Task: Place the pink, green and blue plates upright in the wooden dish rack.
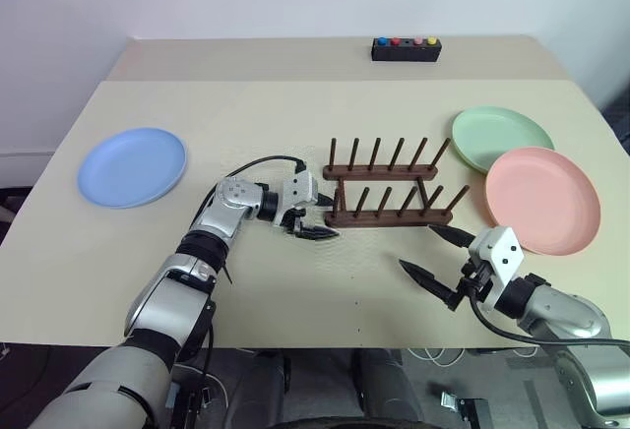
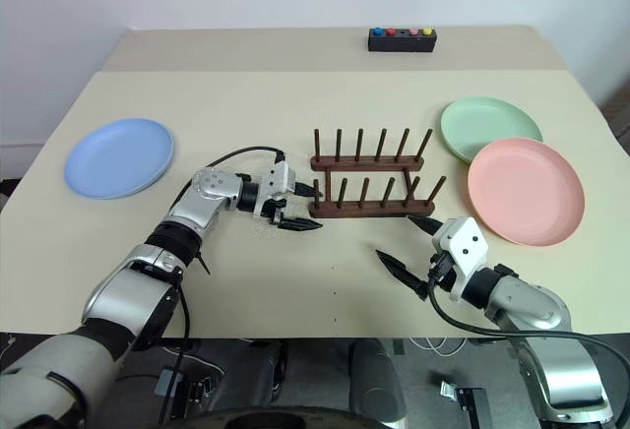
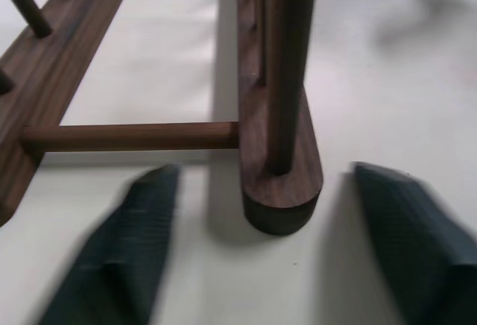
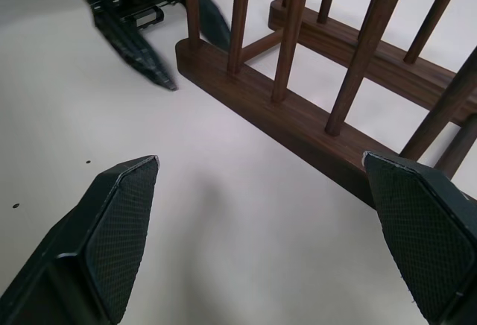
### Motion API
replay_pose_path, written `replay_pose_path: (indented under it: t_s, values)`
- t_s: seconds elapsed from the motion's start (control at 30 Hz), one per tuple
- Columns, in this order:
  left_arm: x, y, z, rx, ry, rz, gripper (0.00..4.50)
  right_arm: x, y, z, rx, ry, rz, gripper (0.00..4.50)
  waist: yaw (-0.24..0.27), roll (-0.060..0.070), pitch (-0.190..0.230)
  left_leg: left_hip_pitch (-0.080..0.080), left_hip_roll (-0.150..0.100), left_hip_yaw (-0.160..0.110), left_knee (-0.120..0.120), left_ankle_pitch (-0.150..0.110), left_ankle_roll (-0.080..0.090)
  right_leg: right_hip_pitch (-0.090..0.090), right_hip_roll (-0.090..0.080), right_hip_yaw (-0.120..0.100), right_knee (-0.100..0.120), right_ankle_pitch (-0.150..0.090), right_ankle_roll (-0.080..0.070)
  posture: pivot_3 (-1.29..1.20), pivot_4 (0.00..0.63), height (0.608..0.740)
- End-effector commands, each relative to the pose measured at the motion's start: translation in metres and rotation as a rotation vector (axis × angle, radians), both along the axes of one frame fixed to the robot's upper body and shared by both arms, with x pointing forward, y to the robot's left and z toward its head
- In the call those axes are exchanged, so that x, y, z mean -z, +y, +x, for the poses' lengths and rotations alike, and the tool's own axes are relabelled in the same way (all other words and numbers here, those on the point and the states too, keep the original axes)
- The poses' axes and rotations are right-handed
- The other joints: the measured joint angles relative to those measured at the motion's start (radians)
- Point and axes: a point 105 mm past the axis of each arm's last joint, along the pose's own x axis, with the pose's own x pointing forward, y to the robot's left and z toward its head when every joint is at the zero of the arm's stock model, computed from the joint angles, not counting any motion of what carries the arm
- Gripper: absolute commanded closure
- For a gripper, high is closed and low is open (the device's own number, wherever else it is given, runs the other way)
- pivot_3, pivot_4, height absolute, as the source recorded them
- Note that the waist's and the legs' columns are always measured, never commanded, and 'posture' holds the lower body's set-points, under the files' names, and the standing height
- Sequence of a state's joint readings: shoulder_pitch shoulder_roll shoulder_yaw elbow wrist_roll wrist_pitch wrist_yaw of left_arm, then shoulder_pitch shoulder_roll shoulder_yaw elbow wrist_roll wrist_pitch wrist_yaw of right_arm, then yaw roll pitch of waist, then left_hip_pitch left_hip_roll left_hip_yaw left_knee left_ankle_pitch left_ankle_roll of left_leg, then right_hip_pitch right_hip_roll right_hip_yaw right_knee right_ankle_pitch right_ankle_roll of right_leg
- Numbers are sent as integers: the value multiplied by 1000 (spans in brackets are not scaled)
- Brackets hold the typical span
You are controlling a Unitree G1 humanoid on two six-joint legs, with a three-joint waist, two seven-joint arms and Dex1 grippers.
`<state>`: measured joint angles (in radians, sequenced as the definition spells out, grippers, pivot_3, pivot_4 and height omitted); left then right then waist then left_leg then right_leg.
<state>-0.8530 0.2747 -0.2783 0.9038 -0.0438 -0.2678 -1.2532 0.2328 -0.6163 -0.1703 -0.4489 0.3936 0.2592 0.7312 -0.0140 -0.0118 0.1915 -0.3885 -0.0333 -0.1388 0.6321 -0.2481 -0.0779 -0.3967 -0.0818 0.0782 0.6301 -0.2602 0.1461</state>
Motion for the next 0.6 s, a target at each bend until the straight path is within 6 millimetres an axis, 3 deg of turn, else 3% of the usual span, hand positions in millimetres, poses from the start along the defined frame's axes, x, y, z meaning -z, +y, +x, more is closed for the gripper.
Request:
replay_pose_path:
  t_s: [0.03, 0.07, 0.17, 0.4, 0.6]
  values:
    - [-5, 12, 8, -67, -25, -14, 52, -11, -3, 1, 15, -43, -23, 0, -1, 0, 0, 0, 0, 0, 0, 0, 0, 0, 0, 0, 0, 0, 0, 0, 150, 740]
    - [-7, 17, 9, -89, -23, -23, 52, -11, -6, 2, 28, -39, -25, 0, -2, 0, 0, 0, 0, 0, 0, 0, 0, 0, 0, 0, 0, 0, 0, 0, 150, 740]
    - [-8, 34, 6, -160, -18, -67, 989, -4, -16, 2, 62, -4, -58, 856, -8, 0, 0, 0, 0, 0, -1, 0, 0, -1, 0, 0, 0, 0, 0, 0, 150, 740]
    - [-2, 38, -32, -177, 4, -99, 4497, 5, -29, 9, 118, 19, -132, 4475, 0, 1, 0, 0, 0, 0, 0, 0, 0, 0, 0, 0, 1, 0, 0, 0, 150, 740]
    - [0, 17, -61, -158, 40, -111, 4497, 17, -44, 20, 180, 45, -221, 4475, 3, 1, -1, 1, 0, 0, 0, 0, 0, 0, 0, 0, 1, 0, -1, 0, 150, 740]
